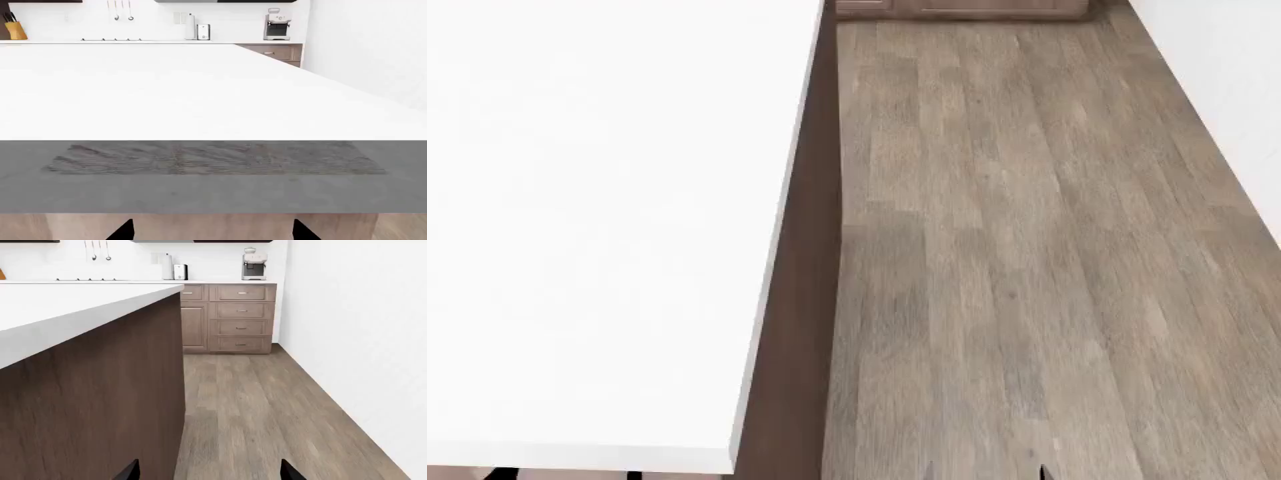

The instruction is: Place the cup inside the bowl on the dining table and move the bowl to any counter.

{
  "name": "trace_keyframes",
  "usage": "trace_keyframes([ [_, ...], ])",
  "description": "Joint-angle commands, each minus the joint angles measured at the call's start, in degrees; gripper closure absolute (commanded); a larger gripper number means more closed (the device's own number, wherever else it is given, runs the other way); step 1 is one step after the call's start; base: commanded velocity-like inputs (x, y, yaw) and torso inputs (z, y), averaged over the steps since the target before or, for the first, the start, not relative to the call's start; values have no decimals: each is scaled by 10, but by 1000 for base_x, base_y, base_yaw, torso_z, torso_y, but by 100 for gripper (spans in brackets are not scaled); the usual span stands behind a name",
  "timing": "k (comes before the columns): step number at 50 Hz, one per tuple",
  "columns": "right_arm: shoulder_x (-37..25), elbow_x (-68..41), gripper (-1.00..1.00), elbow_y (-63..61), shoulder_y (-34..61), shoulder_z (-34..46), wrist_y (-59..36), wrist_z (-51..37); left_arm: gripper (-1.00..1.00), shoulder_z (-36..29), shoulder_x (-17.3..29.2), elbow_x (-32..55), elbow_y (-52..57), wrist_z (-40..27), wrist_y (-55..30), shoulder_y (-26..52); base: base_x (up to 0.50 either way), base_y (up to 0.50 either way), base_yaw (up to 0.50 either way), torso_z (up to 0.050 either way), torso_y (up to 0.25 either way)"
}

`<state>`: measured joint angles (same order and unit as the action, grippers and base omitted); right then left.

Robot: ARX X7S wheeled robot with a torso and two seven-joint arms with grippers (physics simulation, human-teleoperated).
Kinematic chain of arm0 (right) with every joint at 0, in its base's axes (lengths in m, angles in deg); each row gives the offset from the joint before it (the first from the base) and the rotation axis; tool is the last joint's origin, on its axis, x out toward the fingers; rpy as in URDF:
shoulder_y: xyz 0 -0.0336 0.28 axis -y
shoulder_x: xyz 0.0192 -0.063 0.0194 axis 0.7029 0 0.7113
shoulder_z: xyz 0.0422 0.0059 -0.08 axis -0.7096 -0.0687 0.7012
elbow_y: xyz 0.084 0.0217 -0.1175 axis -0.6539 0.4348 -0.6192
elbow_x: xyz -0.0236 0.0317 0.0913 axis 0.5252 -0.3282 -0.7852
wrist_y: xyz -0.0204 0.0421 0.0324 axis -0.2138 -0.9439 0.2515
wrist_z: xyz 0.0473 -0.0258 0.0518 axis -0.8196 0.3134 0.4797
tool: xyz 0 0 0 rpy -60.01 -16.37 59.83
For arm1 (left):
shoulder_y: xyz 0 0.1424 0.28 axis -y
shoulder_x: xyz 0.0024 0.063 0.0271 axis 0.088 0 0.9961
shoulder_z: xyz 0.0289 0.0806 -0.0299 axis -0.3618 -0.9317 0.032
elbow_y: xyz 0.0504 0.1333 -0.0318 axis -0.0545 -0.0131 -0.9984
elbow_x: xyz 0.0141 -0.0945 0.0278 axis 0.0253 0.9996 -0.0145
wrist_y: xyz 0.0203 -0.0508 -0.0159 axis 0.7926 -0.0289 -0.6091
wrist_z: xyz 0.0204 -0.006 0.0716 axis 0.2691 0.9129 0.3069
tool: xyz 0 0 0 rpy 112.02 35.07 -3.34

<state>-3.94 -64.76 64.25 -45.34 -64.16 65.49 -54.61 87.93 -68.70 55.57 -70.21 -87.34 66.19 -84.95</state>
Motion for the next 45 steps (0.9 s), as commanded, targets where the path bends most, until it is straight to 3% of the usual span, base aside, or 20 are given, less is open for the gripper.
trace_keyframes([
  [1,-9,-4,-100,3,3,15,-4,-11,-100,-6,12,13,6,-6,1,-6,0,0,0,0,0],
  [17,-33,-18,-100,10,9,46,-13,-38,-100,-29,35,29,15,-30,-6,-11,0,0,0,0,0],
  [32,-44,-39,-100,8,7,59,-10,-45,-100,-38,47,43,14,-44,-3,-12,-479,11,0,0,0],
  [45,-51,-43,-100,12,9,71,-11,-56,-100,-49,52,49,11,-55,-5,-7,-220,454,0,0,0],
])
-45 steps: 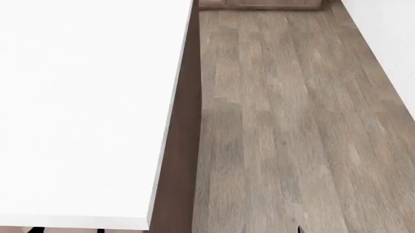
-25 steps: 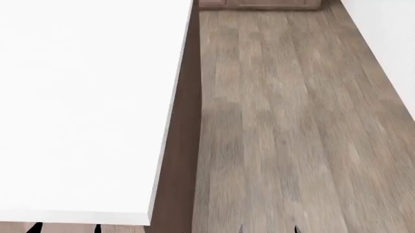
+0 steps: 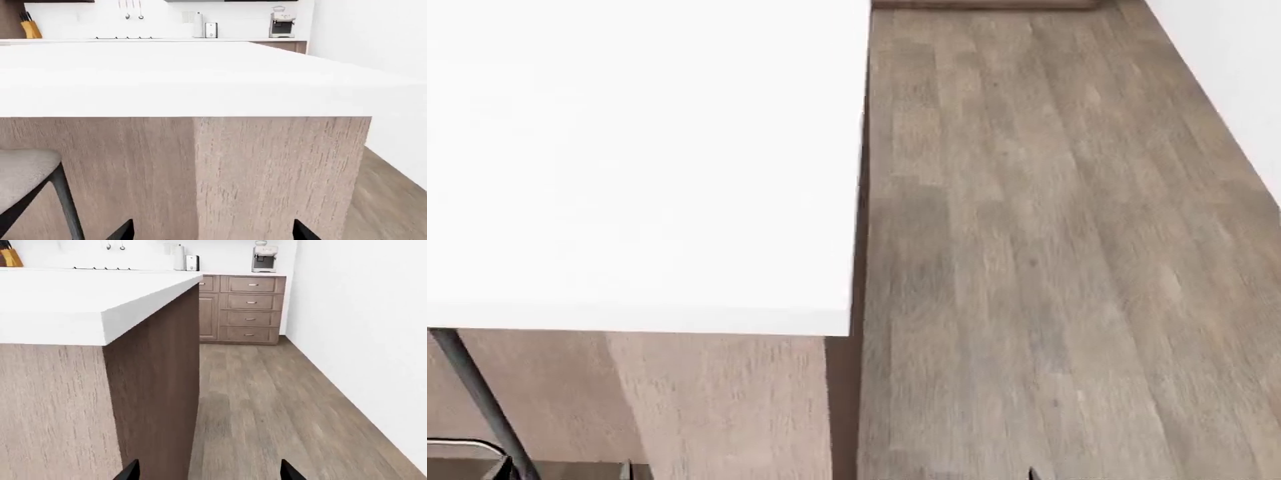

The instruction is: Place the cup inside the bowl on the dining table and move the bowl to any counter.

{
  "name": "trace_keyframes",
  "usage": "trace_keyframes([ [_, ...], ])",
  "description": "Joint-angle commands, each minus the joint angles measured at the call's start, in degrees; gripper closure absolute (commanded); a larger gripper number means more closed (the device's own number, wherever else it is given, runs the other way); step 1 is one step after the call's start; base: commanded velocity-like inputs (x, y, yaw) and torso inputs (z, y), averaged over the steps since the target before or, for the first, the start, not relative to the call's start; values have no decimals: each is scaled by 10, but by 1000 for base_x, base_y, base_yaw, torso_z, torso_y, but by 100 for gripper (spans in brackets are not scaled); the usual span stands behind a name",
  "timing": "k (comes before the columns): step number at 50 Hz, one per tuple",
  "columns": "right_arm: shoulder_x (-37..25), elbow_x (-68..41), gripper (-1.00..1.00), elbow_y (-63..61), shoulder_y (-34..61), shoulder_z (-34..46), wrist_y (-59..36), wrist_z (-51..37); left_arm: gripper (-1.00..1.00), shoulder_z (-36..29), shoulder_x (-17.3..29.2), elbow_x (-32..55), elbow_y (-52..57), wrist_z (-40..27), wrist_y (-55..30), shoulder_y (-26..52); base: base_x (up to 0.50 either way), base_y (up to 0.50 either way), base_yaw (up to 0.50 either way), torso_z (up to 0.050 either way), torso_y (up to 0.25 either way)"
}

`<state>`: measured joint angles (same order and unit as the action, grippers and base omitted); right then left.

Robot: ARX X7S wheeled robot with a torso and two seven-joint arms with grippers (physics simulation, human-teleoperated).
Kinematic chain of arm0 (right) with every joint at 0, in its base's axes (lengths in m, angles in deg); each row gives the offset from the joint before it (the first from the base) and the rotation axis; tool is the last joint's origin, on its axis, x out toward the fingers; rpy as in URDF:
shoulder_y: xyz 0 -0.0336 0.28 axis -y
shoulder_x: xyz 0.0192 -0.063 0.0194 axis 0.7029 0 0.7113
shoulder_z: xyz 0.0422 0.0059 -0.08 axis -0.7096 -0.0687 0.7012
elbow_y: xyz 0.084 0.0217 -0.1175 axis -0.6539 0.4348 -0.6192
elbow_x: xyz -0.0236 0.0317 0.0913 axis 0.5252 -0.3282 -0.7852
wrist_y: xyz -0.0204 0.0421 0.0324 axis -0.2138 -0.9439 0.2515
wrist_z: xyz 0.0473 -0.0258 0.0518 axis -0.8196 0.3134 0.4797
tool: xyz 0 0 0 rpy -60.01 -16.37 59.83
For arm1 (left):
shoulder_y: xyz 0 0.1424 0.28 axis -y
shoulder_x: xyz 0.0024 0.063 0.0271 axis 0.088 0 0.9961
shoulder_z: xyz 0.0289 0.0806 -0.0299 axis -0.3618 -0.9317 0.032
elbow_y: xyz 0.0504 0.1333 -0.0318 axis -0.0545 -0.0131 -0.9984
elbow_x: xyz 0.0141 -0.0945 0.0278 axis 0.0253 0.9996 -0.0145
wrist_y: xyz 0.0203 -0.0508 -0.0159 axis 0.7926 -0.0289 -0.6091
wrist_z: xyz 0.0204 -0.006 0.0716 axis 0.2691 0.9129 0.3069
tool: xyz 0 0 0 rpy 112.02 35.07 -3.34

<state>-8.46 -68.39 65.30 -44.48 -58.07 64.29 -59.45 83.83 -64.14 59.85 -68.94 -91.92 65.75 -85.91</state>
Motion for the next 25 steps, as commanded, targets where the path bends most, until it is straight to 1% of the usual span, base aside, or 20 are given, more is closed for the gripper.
trace_keyframes([
  [1,-7,-7,-100,3,1,11,2,-8,-100,-9,6,6,-3,-10,-1,4,-148,500,0,0,0],
  [25,-20,-19,-100,1,3,27,0,-26,-100,-25,22,21,-2,-24,1,4,-168,500,0,0,0],
])
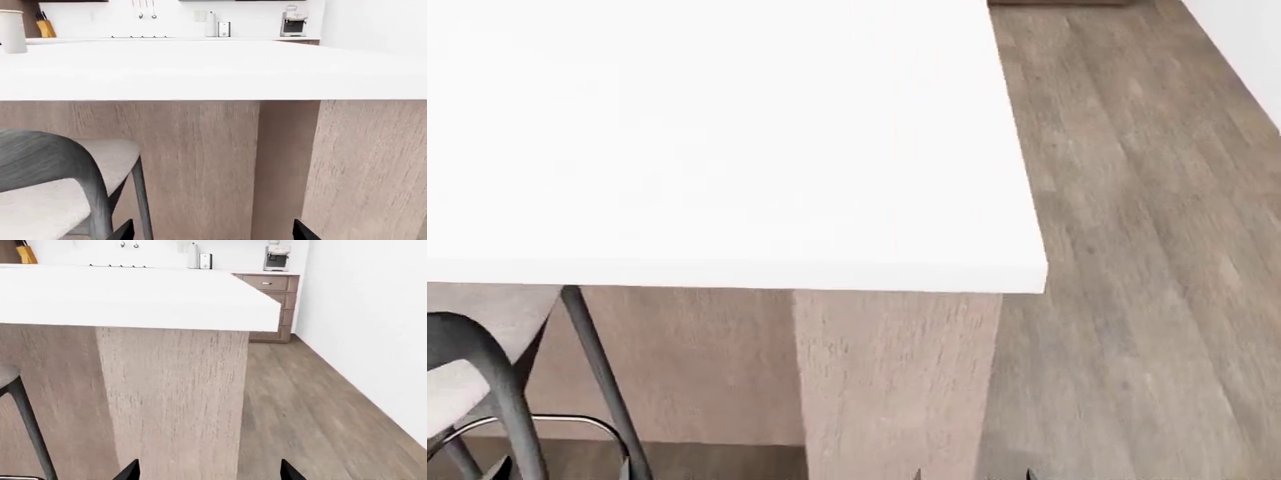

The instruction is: Place the cup inside the bowl on the dining table and move the bowl to any counter.

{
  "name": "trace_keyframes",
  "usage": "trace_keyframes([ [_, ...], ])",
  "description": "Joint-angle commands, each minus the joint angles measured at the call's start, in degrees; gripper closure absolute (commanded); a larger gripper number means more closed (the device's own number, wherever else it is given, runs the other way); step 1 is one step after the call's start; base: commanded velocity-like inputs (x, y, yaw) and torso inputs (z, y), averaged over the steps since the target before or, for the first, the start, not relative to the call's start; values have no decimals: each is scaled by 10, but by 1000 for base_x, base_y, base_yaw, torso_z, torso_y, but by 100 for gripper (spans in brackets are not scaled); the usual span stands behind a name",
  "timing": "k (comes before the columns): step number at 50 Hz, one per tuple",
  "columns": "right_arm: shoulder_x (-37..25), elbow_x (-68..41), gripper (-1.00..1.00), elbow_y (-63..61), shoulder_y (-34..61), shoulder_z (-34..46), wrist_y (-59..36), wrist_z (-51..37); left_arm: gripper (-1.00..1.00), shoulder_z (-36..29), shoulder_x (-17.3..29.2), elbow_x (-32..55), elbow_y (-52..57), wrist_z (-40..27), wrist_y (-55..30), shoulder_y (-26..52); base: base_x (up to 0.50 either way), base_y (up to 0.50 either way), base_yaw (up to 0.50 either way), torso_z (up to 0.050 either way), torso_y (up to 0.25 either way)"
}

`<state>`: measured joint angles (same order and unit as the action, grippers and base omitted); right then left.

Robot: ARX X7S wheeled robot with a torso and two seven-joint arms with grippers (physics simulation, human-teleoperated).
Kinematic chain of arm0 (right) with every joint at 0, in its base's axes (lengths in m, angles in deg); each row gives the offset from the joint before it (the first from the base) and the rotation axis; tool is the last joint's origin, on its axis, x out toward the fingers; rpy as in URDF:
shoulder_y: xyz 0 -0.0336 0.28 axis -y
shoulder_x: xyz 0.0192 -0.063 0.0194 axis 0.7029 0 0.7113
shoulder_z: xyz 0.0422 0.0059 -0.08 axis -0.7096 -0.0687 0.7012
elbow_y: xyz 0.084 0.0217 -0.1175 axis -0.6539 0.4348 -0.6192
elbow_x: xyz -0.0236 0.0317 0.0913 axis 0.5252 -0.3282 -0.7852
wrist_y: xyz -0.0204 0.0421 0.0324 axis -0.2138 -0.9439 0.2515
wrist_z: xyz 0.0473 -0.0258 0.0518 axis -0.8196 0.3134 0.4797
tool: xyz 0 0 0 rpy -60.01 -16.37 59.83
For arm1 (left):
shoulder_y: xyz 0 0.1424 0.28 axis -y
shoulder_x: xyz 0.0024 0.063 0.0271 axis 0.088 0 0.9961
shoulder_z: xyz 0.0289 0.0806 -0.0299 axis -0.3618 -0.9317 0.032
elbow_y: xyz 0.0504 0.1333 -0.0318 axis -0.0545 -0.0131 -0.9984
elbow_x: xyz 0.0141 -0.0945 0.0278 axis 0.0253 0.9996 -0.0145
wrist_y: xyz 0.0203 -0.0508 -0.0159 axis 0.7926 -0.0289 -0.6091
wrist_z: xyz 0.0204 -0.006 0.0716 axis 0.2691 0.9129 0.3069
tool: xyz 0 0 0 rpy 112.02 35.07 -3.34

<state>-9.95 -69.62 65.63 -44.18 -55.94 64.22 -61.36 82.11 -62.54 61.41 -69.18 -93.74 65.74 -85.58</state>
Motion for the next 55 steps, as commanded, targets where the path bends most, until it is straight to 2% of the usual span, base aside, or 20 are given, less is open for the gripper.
trace_keyframes([
  [1,-7,-3,-100,-3,0,8,3,-9,-100,-10,7,2,0,-6,4,1,-184,500,0,0,0],
  [25,-18,-9,-100,2,4,23,2,-19,-100,-20,18,9,0,-22,6,1,-164,500,0,0,0],
  [55,-29,-12,-100,6,8,40,5,-31,-100,-31,27,23,-1,-32,8,2,-39,500,0,0,0],
])
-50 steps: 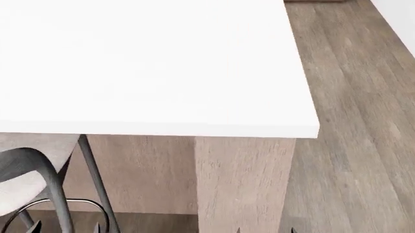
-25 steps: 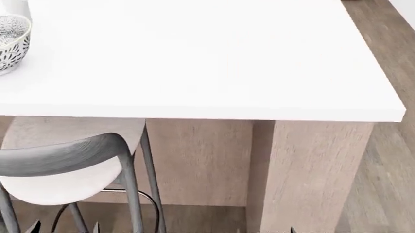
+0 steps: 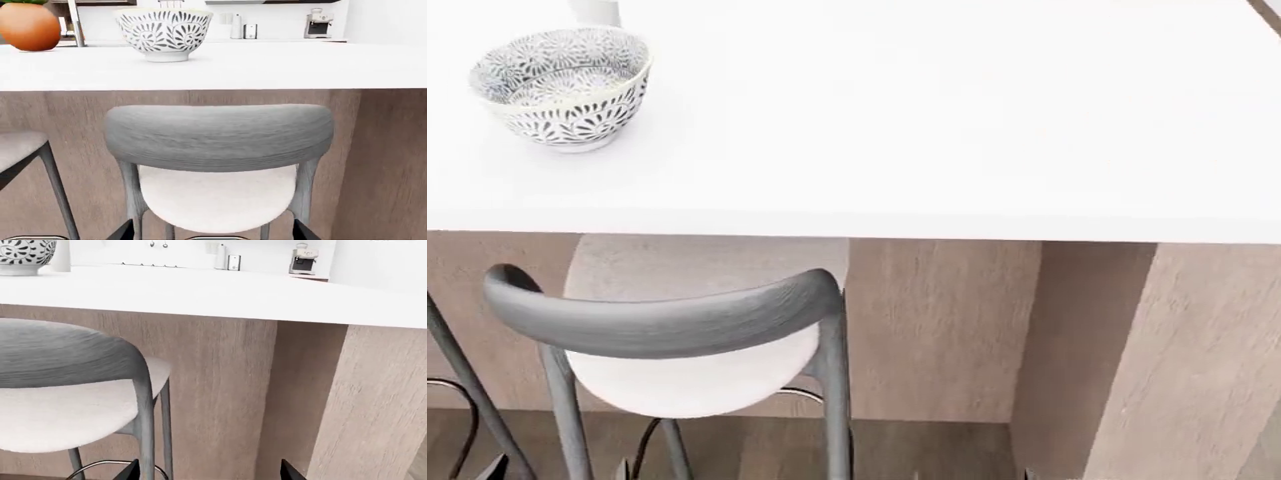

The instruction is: Place the cup inside the bowl on the dining table and move the bowl to any counter.

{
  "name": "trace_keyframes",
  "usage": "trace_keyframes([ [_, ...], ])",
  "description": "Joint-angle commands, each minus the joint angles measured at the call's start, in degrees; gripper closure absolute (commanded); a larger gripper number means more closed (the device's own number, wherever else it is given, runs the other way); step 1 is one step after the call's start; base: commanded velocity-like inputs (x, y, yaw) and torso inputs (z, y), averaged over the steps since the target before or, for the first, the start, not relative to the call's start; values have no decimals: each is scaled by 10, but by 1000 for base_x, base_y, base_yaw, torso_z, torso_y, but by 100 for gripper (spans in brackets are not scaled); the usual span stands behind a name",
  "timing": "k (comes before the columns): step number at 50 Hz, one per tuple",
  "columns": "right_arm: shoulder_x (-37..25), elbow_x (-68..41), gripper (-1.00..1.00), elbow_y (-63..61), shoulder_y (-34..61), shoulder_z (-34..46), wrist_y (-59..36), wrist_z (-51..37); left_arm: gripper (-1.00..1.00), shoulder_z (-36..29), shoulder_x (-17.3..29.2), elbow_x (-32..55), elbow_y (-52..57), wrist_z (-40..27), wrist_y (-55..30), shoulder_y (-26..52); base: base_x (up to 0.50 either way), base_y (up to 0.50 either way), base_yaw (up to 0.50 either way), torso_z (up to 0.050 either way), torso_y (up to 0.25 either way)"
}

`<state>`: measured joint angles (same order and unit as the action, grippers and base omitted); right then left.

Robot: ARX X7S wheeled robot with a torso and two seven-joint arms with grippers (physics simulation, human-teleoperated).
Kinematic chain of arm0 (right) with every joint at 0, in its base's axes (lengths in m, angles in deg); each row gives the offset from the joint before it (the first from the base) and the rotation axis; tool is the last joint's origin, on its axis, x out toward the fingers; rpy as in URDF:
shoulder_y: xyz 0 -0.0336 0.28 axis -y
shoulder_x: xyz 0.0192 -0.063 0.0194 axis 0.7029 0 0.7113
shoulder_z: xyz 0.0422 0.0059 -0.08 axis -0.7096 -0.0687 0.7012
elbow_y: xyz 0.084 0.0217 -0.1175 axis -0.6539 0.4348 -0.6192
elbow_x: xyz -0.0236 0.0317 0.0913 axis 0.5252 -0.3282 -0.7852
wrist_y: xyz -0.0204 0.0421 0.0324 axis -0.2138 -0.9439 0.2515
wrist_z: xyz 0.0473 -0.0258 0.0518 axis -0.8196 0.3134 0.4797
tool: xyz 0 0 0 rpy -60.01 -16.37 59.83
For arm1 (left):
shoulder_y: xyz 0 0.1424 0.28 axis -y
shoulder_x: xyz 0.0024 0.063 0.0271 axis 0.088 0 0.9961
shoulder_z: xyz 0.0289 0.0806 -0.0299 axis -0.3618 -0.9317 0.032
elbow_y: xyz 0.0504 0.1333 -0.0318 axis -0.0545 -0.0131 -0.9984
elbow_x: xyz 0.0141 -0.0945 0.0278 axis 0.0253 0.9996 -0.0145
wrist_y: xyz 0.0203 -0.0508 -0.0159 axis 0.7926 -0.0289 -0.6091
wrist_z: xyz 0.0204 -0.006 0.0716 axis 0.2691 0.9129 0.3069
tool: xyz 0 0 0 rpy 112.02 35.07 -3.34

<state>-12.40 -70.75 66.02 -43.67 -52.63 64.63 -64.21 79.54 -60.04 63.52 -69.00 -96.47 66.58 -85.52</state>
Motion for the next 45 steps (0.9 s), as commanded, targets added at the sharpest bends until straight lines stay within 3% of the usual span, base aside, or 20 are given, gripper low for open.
trace_keyframes([
  [1,-5,-1,-100,2,3,8,1,-1,-100,-5,3,3,-3,-5,0,1,51,500,0,0,0],
  [19,-11,-1,-100,1,4,17,2,-9,-100,-13,7,8,-3,-12,-1,4,164,451,0,0,0],
  [37,-14,-10,-100,-1,2,16,3,-19,-100,-16,14,17,-1,-16,-1,3,-16,496,0,0,0],
  [45,-17,-8,-100,-10,0,15,8,-28,-100,-21,18,24,8,-10,8,1,0,154,0,0,0],
])
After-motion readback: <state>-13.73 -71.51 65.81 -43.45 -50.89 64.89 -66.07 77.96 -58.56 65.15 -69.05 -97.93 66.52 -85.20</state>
